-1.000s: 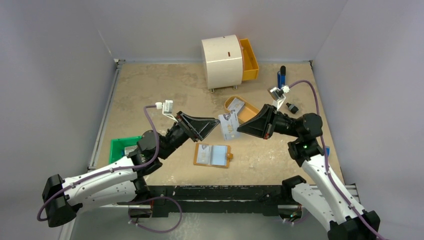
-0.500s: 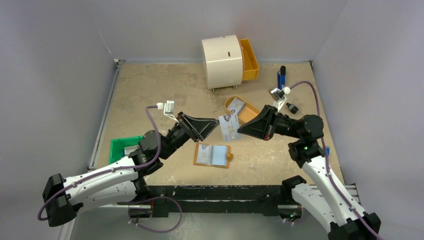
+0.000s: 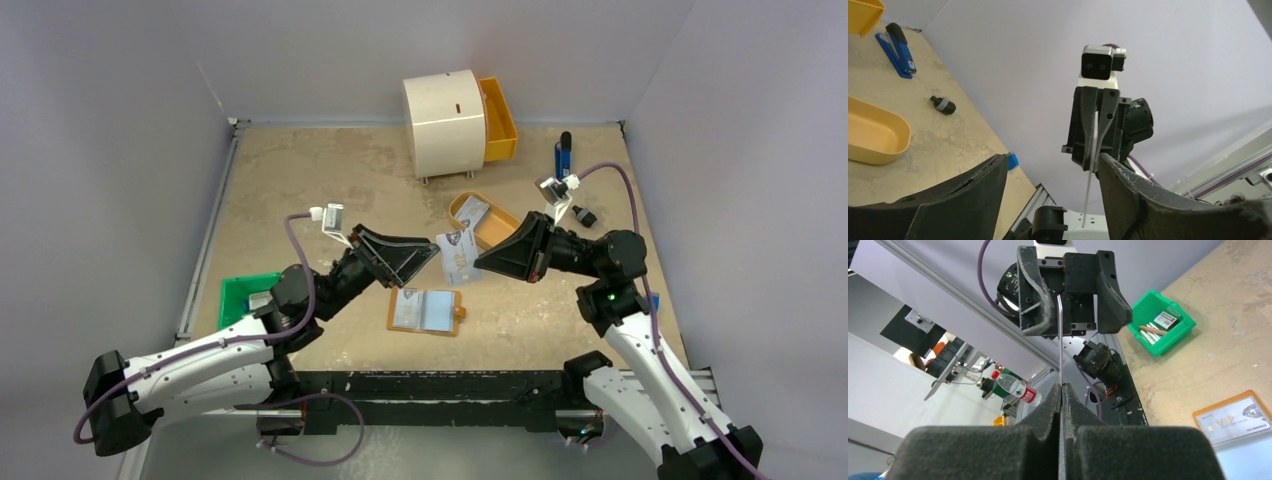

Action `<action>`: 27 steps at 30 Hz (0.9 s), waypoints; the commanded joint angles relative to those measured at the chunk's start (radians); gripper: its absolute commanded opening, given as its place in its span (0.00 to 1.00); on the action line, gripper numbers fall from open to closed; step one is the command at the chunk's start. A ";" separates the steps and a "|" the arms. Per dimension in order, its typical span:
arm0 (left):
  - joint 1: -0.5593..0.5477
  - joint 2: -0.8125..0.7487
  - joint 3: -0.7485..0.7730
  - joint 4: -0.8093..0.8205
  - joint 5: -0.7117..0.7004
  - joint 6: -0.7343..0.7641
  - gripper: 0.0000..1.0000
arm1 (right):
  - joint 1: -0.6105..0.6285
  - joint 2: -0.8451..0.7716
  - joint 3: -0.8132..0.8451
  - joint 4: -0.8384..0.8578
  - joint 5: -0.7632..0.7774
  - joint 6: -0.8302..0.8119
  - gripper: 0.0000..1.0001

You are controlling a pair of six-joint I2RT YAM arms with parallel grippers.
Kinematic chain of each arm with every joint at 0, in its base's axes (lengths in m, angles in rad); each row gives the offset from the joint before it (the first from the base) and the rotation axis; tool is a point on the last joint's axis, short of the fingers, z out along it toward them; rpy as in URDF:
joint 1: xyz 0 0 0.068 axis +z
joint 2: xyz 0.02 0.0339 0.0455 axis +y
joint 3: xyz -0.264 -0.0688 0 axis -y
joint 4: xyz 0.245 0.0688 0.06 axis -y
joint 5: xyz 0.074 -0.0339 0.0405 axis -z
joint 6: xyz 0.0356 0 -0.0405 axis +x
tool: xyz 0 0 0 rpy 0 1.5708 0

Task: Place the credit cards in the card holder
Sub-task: Pick up the credit card from the storage box.

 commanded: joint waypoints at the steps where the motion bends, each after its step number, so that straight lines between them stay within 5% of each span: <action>1: -0.001 0.034 0.032 0.037 0.050 0.017 0.66 | 0.012 -0.009 0.018 0.018 0.009 -0.022 0.00; 9: -0.001 0.029 0.015 0.041 0.020 0.013 0.58 | 0.011 -0.013 0.018 -0.008 0.009 -0.042 0.00; 27: -0.001 0.009 -0.011 0.029 -0.009 0.009 0.58 | 0.013 -0.013 0.012 0.003 0.005 -0.042 0.00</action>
